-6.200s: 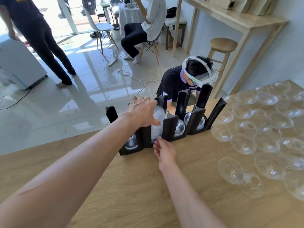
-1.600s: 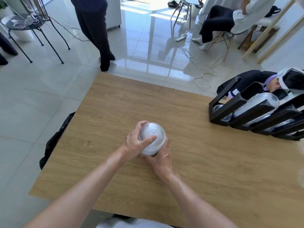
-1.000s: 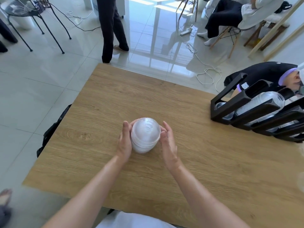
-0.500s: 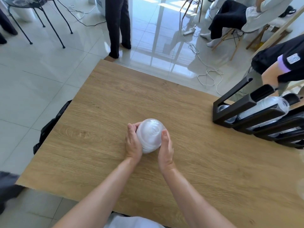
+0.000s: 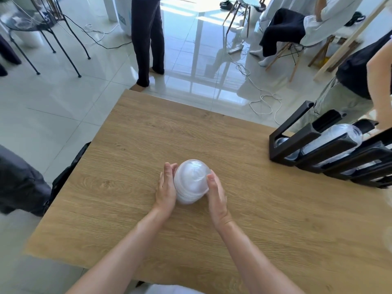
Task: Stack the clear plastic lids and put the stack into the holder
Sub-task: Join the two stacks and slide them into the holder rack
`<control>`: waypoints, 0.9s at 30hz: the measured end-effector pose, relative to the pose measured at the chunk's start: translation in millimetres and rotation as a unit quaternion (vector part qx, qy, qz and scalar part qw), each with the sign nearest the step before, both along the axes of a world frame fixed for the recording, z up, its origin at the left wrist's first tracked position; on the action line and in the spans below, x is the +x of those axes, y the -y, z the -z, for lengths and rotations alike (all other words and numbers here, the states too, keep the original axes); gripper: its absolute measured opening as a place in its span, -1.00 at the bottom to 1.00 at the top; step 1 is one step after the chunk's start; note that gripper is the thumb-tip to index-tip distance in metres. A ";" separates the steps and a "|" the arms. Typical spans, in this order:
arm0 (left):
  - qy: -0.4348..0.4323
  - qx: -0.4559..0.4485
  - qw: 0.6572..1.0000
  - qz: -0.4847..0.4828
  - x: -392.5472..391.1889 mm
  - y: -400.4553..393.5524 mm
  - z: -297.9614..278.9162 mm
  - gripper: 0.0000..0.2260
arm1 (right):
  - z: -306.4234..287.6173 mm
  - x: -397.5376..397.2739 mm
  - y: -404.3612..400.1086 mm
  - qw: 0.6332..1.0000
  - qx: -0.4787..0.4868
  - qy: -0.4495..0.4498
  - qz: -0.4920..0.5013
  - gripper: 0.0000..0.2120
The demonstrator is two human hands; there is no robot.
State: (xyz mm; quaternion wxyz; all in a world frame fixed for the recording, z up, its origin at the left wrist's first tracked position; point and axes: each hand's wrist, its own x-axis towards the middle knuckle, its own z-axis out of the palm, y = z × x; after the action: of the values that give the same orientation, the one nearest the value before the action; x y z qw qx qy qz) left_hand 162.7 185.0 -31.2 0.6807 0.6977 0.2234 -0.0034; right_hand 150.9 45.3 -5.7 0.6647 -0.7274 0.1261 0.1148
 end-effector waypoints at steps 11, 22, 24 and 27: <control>-0.081 -0.020 0.992 0.100 -20.7 -5.0 -36.1 -0.15 | -16.3 5.0 20.1 0.992 0.069 -0.084 -0.060 -0.34; -0.106 -0.118 0.985 0.064 -22.8 4.9 -39.6 -0.07 | -21.1 3.7 21.2 0.997 0.042 -0.065 -0.008 -0.15; -0.104 -0.121 0.985 0.067 -24.1 6.8 -40.3 -0.07 | -20.7 1.3 22.4 0.997 0.045 -0.061 -0.008 -0.17; -0.111 -0.103 0.986 0.068 -25.2 10.9 -40.2 -0.08 | -21.5 -3.0 26.7 0.996 0.069 -0.064 0.001 -0.16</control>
State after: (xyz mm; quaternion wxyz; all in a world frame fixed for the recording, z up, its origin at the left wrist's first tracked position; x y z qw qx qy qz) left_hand 137.5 174.1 9.0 0.7178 0.6330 0.2482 -0.1498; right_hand 147.9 18.6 15.8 0.7040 -0.6708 0.1613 0.1688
